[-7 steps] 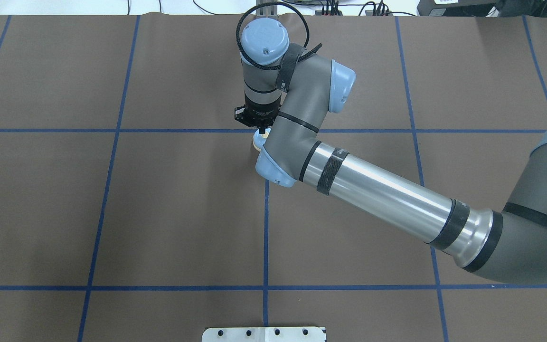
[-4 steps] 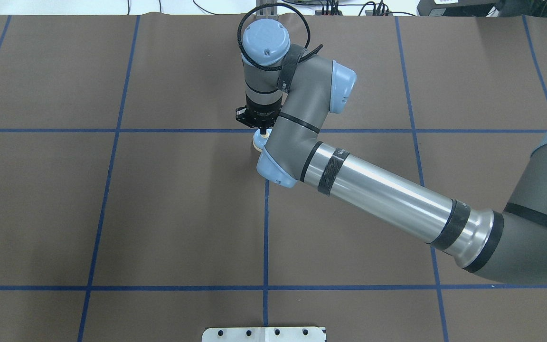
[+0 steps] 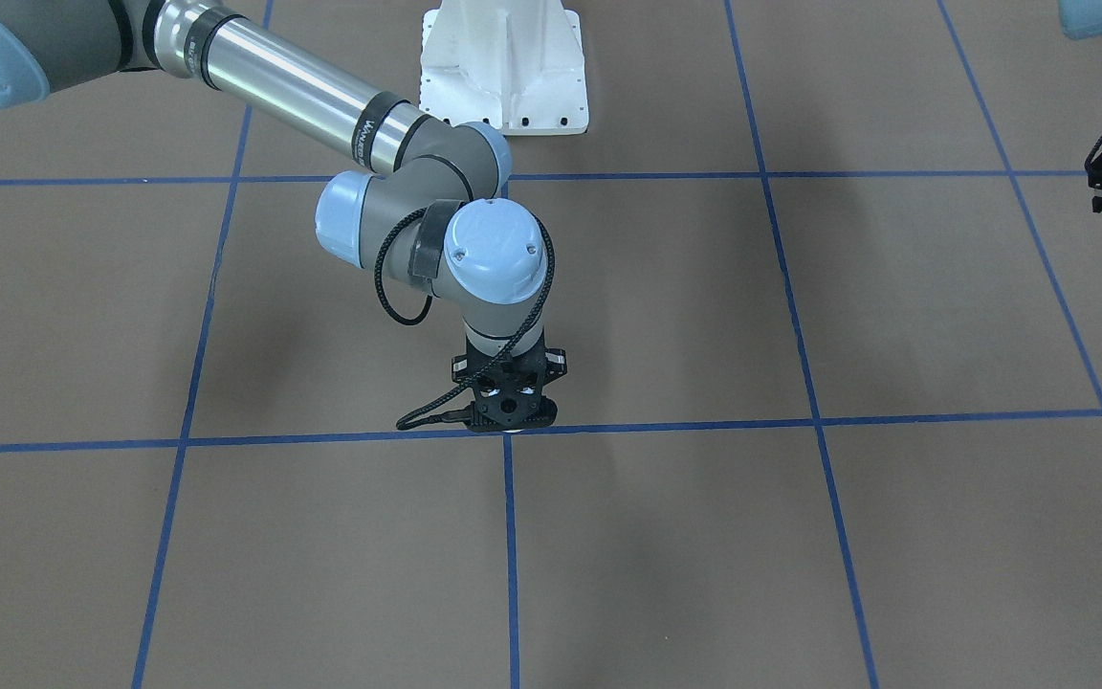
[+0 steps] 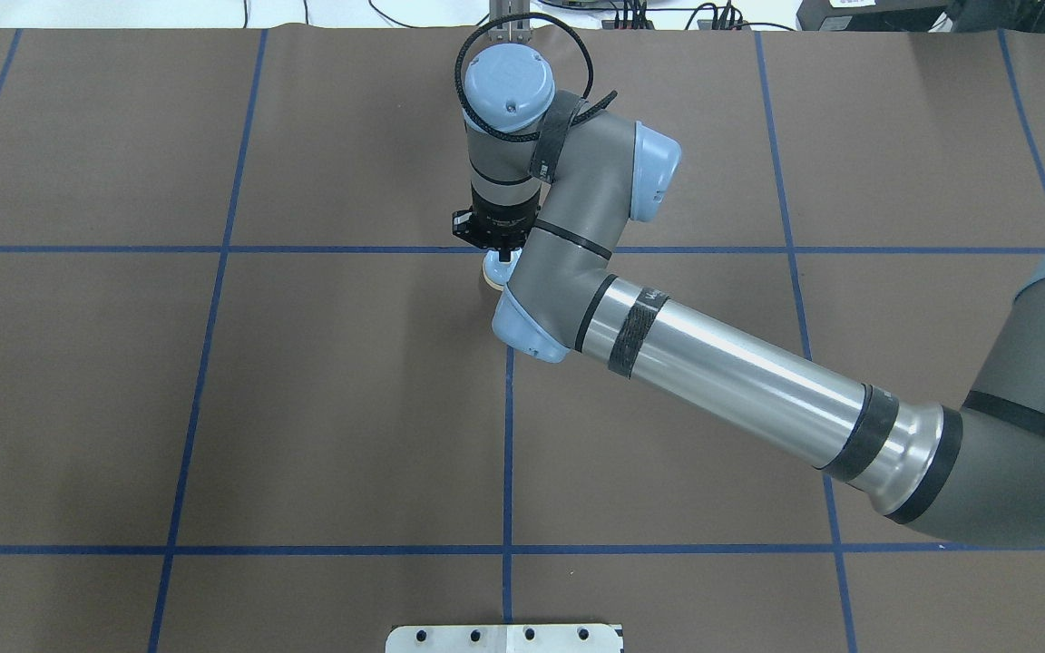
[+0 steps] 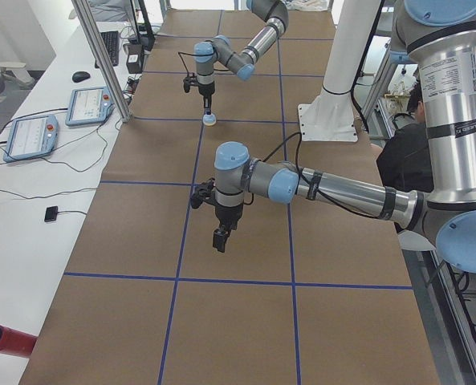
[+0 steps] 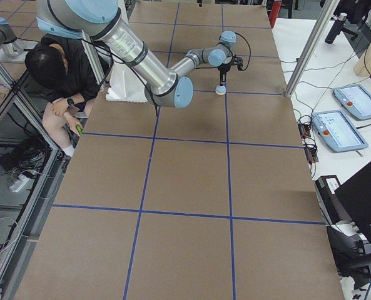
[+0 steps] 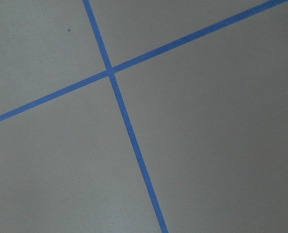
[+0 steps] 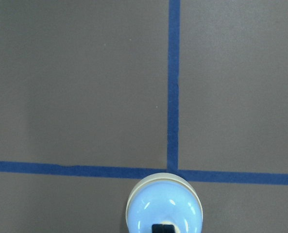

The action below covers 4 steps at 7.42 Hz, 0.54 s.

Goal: Place and press bell with both arms
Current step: 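Press down on the bell's top button with the right gripper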

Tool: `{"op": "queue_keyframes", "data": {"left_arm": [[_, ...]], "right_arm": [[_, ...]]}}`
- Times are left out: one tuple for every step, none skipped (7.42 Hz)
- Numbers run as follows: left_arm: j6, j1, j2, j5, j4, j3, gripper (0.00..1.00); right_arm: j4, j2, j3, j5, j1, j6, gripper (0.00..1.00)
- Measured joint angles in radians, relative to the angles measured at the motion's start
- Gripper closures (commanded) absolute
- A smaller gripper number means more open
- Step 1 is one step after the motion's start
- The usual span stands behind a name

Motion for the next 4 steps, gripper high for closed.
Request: {"op": "queue_keyframes", "data": {"left_arm": [[-0.001,0.000,0.000,0.000,-0.001,0.000,0.00],[-0.002,0.000,0.000,0.000,-0.001,0.001,0.00],[-0.002,0.000,0.000,0.000,-0.001,0.002,0.00],[-0.001,0.000,0.000,0.000,-0.001,0.002,0.00]], "right_arm": [[0.000,-0.002,-0.002,0.000,-0.002,-0.001,1.00],[0.000,-0.003,-0.005,0.000,-0.003,-0.001,1.00],[0.000,-0.003,-0.006,0.000,-0.004,-0.001,1.00],[0.000,-0.002,-0.007,0.000,-0.004,0.000,1.00]]}}
